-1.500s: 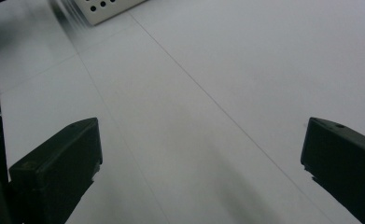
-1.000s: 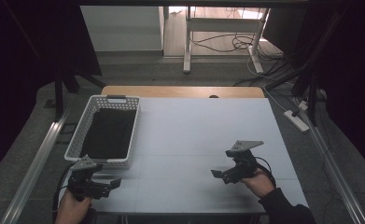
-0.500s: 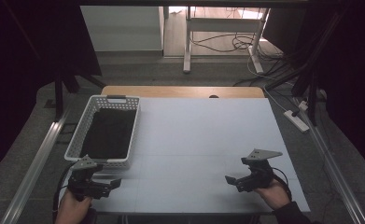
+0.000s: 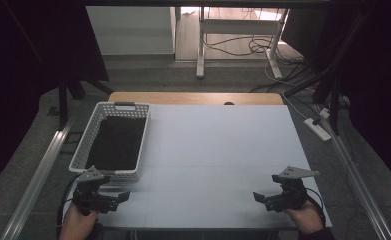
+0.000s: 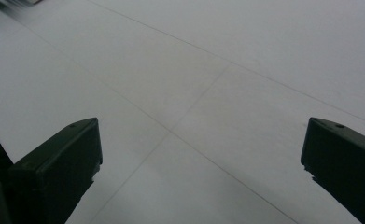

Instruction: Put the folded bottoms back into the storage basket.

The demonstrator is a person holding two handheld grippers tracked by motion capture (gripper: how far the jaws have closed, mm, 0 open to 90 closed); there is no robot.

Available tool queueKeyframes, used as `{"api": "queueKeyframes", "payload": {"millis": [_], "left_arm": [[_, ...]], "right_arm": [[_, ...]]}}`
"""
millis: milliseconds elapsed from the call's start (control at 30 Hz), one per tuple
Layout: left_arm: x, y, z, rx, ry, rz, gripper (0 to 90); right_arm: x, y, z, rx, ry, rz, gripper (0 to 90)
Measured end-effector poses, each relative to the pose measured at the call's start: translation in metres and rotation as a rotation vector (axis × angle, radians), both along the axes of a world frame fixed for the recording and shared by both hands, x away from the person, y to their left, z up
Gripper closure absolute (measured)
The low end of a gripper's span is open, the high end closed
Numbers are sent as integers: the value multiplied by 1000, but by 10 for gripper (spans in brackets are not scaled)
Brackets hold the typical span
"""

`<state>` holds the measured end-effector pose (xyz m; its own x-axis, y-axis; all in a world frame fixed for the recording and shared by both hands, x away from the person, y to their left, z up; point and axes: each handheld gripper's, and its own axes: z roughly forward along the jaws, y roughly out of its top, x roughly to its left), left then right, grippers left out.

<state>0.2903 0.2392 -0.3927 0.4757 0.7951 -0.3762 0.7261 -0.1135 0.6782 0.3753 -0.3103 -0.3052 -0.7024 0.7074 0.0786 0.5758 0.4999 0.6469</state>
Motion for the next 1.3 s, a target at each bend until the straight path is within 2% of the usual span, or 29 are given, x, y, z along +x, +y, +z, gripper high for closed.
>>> {"api": "queueKeyframes", "payload": {"millis": [333,967,1300], "left_arm": [[-1,0,0,11,-10,9,0],[-1,1,0,10,-10,11,0],[0,0,0,20,-1,11,0]], "right_arm": [[-6,-11,5,8,-17,-59,0],[-16,-28,13,-33,-33,-126,0],[-21,-33,15,-80,-41,-140,0]]}}
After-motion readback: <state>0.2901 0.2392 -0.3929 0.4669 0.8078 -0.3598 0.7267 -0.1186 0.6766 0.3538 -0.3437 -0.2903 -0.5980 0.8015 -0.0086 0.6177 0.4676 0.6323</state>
